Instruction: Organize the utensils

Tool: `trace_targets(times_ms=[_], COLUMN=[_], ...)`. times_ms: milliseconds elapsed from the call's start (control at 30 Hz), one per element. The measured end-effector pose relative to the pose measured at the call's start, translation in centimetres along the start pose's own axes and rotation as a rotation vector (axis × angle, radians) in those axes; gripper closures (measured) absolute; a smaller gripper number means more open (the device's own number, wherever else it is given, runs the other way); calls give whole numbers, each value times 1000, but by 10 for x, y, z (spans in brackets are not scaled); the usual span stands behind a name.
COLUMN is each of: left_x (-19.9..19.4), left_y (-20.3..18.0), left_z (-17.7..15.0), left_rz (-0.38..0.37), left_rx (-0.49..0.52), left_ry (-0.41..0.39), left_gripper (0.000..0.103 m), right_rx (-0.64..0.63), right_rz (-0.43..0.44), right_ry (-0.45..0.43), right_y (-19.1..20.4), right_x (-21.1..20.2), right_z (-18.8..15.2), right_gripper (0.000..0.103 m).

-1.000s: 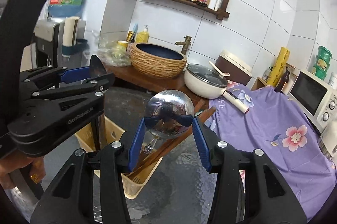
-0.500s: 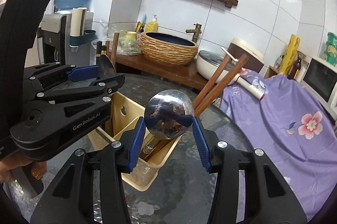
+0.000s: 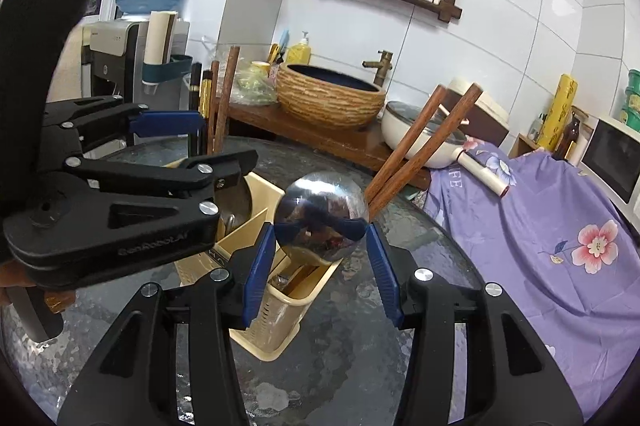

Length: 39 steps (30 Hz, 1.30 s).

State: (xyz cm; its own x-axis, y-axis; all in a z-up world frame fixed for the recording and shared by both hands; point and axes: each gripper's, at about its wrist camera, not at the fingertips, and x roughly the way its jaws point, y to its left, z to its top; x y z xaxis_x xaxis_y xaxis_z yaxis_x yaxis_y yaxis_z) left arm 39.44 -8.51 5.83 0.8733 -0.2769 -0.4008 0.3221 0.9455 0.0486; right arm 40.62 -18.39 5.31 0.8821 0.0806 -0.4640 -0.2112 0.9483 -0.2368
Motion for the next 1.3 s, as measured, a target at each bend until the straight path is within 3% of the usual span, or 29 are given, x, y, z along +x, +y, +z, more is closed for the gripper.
trace_targets(times_ms=[100,167,333,400,467,567,733,833,900,1000,1067,1300], left_x=[-15,-29,-71,-94,-113,-146,-192,-222,-244,-269,-285,-313], left_y=[12,18,26,28,27,24,21,15,11,5,-4,-29], left_z=[8,12,8,-2,-13,-36,-78,-107,-127,-151,-172,-208], left_rz=[18,26,62,67,63,59,50,67,106,118,93,135], left_rx=[-51,-69,-102,-134,-153,-171,-212,-207,-190,-201,-214,-161], left_ry=[-38,-68,-121,-141,-159,-175,-155,-172,-186,-187,-162,-101], left_gripper=[42,38,26,16,13,7,7,7,7,7,7,7], right_rx=[0,1,68,98,127,164,237,236,232,223,210,224], right_rz=[-3,-11,13,25,48,84,130,90,53,16,0,-47], right_ry=[-23,-58,-117,-137,-149,-165,-185,-242,-299,-362,-361,-334], right_y=[-1,-1,-2,2,8,21,38,52,64,83,97,128], right_x=[-9,-20,-55,-73,-90,-120,-162,-195,-220,-255,-270,-317], right_z=[0,-1,-8,-16,-26,-44,-76,-99,-119,-149,-165,-218], right_gripper=[53,42,41,37,26,25,15,14,6,6,6,6])
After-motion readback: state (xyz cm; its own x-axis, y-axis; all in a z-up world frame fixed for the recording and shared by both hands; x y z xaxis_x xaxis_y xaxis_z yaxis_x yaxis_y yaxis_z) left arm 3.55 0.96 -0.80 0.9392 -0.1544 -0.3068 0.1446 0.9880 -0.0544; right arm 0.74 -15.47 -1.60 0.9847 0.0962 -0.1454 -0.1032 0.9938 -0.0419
